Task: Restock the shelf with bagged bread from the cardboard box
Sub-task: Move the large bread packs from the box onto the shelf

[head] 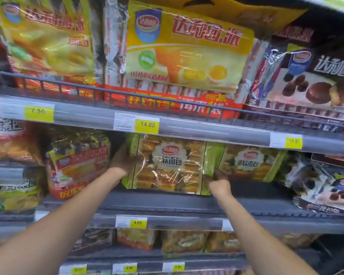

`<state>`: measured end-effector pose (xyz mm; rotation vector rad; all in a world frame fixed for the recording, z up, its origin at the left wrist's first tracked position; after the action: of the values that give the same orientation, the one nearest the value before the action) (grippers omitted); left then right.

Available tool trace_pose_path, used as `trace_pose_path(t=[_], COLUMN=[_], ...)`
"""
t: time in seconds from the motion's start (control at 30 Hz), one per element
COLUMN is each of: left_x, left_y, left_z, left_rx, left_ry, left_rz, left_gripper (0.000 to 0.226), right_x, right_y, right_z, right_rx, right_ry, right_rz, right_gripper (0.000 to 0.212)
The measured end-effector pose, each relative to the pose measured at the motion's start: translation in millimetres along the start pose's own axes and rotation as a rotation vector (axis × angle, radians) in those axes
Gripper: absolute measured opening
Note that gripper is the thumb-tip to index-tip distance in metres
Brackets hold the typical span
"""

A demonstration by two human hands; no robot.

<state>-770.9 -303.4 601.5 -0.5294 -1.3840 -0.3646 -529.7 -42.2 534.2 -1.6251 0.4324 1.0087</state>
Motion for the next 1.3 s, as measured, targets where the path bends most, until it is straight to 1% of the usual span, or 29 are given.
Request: trace_pose_path(t=[0.03,0.07,0.13,0.17,0.2,0.23,0.3,0.33,0.37,0.43,0.47,0.57,0.67,0.8,0.87,1.0,1.1,1.2,1.3], left_x=[0,2,1,-3,-11,-18,-27,-29,-34,-43,-48,-59,-64,-65,-69,-72,-72,-72,-74], left_y=[-1,-2,-8,-12,-14,-16,-12,-7,-1,11,14,16,18,25,28,30,34,34,31], left_z=[-5,-13,-29,-32,-33,-33,-31,-30,-29,-30,-29,-23,-17,-9,-3,8,12,14,10], left_rx=[0.017,0.027,0.058,0.073,0.076,0.071,0.04,-0.013,-0.09,-0.259,-0.306,-0.341,-0.351,-0.363,-0.366,-0.35,-0.354,-0.349,-0.362], left_ry=[0.022,0.087,0.177,0.214,0.23,0.237,0.244,0.215,0.165,0.056,0.033,0.001,-0.013,0.015,-0.003,-0.027,-0.009,0.0,-0.014], left_rz=[0.02,0.041,0.21,0.319,0.408,0.481,0.565,0.584,0.613,0.703,0.731,0.744,0.676,0.595,0.585,0.585,0.615,0.61,0.603], left_gripper=[0.081,0.081,0.061,0.054,0.051,0.047,0.034,0.028,0.028,0.028,0.028,0.033,0.036,0.043,0.045,0.045,0.04,0.036,0.036], right_x=[-3,-7,-15,-19,-24,-29,-35,-37,-35,-33,-33,-32,-32,-32,-32,-36,-39,-38,-34], right_y=[-4,-10,-24,-26,-23,-15,10,21,30,41,43,43,46,52,56,62,65,66,66], right_z=[-3,-8,-22,-28,-34,-38,-44,-47,-48,-48,-47,-43,-38,-27,-20,-6,-2,1,-4], right_rx=[0.03,0.083,0.205,0.226,0.205,0.139,-0.051,-0.134,-0.2,-0.263,-0.27,-0.27,-0.296,-0.322,-0.334,-0.33,-0.332,-0.334,-0.354], right_ry=[-0.032,-0.065,-0.129,-0.164,-0.203,-0.248,-0.331,-0.362,-0.38,-0.398,-0.4,-0.396,-0.398,-0.388,-0.379,-0.406,-0.418,-0.417,-0.412], right_rz=[-0.065,-0.139,-0.232,-0.251,-0.285,-0.342,-0.502,-0.566,-0.607,-0.632,-0.632,-0.622,-0.631,-0.577,-0.554,-0.589,-0.618,-0.622,-0.598], right_gripper=[0.055,0.053,0.042,0.036,0.028,0.019,0.006,0.006,0.006,0.008,0.009,0.008,0.009,0.02,0.02,0.014,0.012,0.015,0.022])
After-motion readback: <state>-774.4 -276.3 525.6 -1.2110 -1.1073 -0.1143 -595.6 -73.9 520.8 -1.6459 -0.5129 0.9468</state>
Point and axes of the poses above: each hand's wrist, its own z-axis towards the middle knuckle, its own y-axis out of the palm, x = y × z, the point moved 8 cm from there along z, towards the middle knuckle, and after that the axes turned 15 degrees about -z, right-handed, at the moved point
